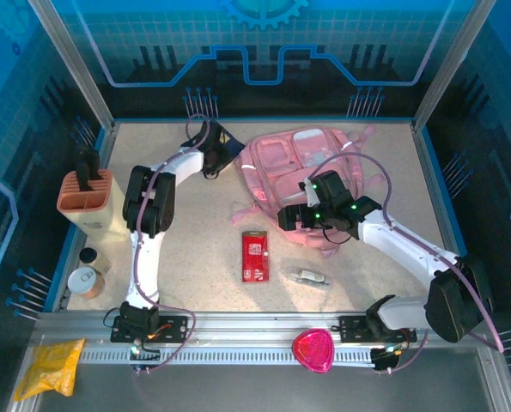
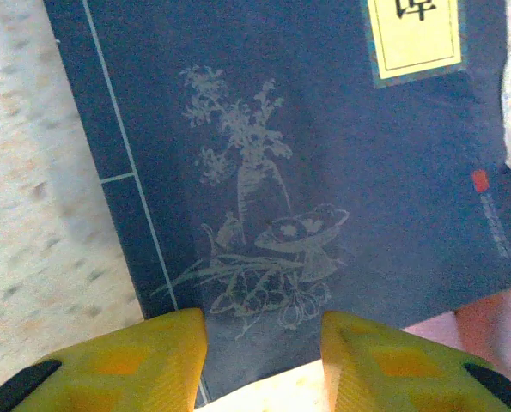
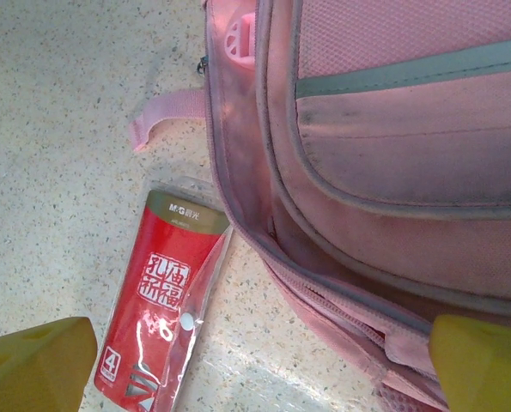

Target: Pack the student bag

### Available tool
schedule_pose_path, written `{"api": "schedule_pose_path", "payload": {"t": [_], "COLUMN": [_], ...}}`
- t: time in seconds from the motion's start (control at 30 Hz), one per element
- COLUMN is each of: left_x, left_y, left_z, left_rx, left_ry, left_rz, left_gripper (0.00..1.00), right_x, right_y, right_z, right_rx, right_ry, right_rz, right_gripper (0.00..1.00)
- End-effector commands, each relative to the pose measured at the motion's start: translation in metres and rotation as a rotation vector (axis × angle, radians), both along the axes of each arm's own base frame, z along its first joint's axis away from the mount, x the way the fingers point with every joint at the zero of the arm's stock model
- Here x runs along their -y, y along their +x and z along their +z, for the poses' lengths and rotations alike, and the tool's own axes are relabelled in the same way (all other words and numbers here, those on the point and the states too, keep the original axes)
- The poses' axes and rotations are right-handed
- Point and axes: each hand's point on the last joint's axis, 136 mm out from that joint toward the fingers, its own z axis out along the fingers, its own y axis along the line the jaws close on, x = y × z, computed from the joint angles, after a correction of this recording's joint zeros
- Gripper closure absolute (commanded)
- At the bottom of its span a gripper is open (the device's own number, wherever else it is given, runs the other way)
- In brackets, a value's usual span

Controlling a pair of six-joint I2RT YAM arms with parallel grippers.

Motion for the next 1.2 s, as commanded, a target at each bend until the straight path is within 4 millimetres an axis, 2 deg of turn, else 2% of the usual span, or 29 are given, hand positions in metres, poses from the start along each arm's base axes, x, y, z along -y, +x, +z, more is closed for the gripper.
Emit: {"api": "schedule_pose_path", "payload": {"t": [0.0,0.1,0.27,0.3,0.4,0.5,0.6,0.73,0.87,1.0,1.17], "left_x": [-0.021,-0.030,-0.029,-0.034,-0.042,-0.043,-0.040,-0.016,-0.004,0.000,0.009], "left_y": [-0.056,-0.082,-0.132,-0.144,-0.175,-0.203,-0.216,-0.201,-0.171,-0.144,-0.118], "left_z": [-0.028,-0.027,-0.019,-0.016,-0.007,0.003,0.019,0.045,0.057,0.044,0.021], "left_rx": [-0.191,-0.228,-0.244,-0.250,-0.257,-0.248,-0.222,-0.139,-0.081,-0.113,-0.140], "left_ry": [0.086,0.120,0.185,0.212,0.246,0.270,0.312,0.281,0.279,0.298,0.228], "left_rz": [0.037,0.051,0.022,0.027,0.036,0.021,0.006,-0.058,-0.074,-0.070,-0.083], "left_gripper": [0.57,0.57,0.57,0.57,0.56,0.56,0.56,0.55,0.53,0.52,0.53], "right_x": [-0.002,0.002,0.003,0.006,0.007,0.003,0.001,-0.006,-0.010,-0.014,-0.021], "right_y": [-0.009,-0.013,-0.016,-0.021,-0.024,-0.027,-0.028,-0.027,-0.023,-0.021,-0.024], "right_z": [0.008,0.010,0.022,0.013,0.014,0.013,0.012,0.014,0.009,0.012,0.017], "right_rx": [0.018,0.029,0.054,0.038,0.047,0.044,0.046,0.050,0.030,0.036,0.021], "right_ry": [0.016,0.022,0.043,0.033,0.037,0.047,0.038,0.054,0.057,0.074,0.110], "right_rz": [0.022,0.017,0.014,0.016,0.020,0.046,0.068,0.097,0.089,0.089,0.104], "right_gripper": [0.00,0.00,0.00,0.00,0.00,0.00,0.00,0.00,0.00,0.00,0.00]}}
